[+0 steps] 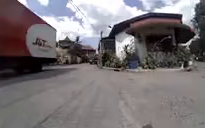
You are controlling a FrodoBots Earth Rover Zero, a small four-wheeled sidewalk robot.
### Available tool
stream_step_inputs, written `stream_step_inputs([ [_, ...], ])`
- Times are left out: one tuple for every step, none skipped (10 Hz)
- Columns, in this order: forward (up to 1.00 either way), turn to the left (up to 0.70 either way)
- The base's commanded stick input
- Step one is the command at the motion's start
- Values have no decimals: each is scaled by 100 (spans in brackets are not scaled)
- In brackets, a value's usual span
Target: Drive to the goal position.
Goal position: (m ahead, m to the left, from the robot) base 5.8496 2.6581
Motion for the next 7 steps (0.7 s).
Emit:
stream_step_inputs([
  [100, 0],
  [100, 0],
  [100, 0],
  [100, 0],
  [100, 0],
  [100, 0],
  [100, 0],
])
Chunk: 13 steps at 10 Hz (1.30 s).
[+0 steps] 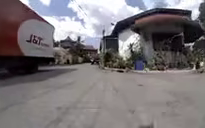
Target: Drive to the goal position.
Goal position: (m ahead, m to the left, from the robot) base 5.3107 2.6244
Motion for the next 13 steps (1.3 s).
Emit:
stream_step_inputs([
  [100, 0],
  [100, 0],
  [100, 0],
  [100, 0],
  [100, 0],
  [100, 0],
  [100, 0],
  [100, 0],
  [100, 0],
  [100, 0],
  [100, 0],
  [100, 8],
  [100, 33],
])
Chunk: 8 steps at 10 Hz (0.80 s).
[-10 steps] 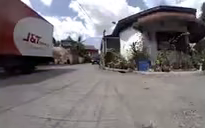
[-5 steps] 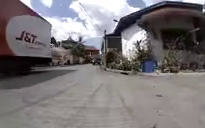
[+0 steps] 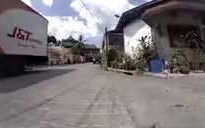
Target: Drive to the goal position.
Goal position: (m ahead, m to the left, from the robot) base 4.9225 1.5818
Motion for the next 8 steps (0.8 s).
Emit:
stream_step_inputs([
  [100, 29],
  [100, 20],
  [100, 10],
  [100, 1],
  [100, 0],
  [100, 0],
  [100, 0],
  [100, 0],
])
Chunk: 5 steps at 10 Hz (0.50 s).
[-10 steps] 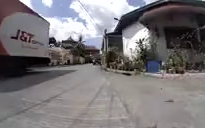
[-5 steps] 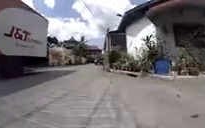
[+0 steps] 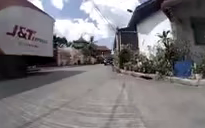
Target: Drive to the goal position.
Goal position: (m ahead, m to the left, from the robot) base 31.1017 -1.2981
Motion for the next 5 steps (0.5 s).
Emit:
stream_step_inputs([
  [100, 0],
  [100, 0],
  [100, 0],
  [100, 0],
  [100, 0],
])
